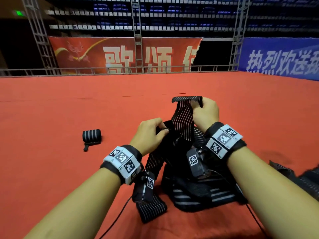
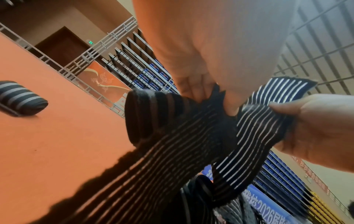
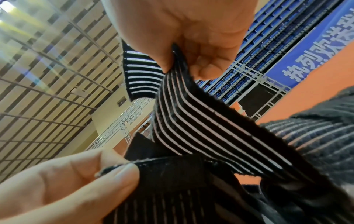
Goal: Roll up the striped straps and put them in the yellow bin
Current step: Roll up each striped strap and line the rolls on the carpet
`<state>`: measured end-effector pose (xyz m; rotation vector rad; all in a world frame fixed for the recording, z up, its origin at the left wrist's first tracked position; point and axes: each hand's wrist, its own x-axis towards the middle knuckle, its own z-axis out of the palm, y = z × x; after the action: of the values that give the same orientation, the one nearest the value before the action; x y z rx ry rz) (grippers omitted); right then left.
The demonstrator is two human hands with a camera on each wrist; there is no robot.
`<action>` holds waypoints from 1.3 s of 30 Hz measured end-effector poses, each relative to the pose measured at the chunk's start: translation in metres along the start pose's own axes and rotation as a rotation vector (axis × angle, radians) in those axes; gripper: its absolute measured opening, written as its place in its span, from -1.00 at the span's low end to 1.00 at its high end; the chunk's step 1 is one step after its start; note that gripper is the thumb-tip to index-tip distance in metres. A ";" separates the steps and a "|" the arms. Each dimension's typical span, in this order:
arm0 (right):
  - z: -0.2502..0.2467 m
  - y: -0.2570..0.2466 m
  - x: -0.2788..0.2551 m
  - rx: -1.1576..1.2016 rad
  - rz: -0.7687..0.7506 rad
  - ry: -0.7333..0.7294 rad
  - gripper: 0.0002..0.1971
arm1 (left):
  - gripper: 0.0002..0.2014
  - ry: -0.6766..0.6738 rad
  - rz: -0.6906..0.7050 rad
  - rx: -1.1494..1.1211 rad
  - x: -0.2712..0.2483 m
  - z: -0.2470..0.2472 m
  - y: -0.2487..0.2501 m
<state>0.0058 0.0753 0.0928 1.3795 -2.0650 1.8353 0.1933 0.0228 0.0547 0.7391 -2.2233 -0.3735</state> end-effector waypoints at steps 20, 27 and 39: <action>0.017 -0.047 -0.021 0.233 -0.014 -0.260 -0.87 | -0.89 0.056 -0.028 -0.317 0.021 -0.075 0.015; 0.002 -0.045 -0.033 0.390 -0.015 -0.367 -0.80 | -0.77 0.047 -0.022 -0.354 0.033 -0.072 0.022; 0.022 0.067 -0.045 -0.896 -0.107 -0.651 -0.49 | -0.82 0.246 -0.116 -0.424 0.023 -0.045 -0.001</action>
<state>0.0013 0.0755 0.0094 1.7975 -2.4747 0.2480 0.2145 0.0060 0.0973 0.6441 -1.7932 -0.7429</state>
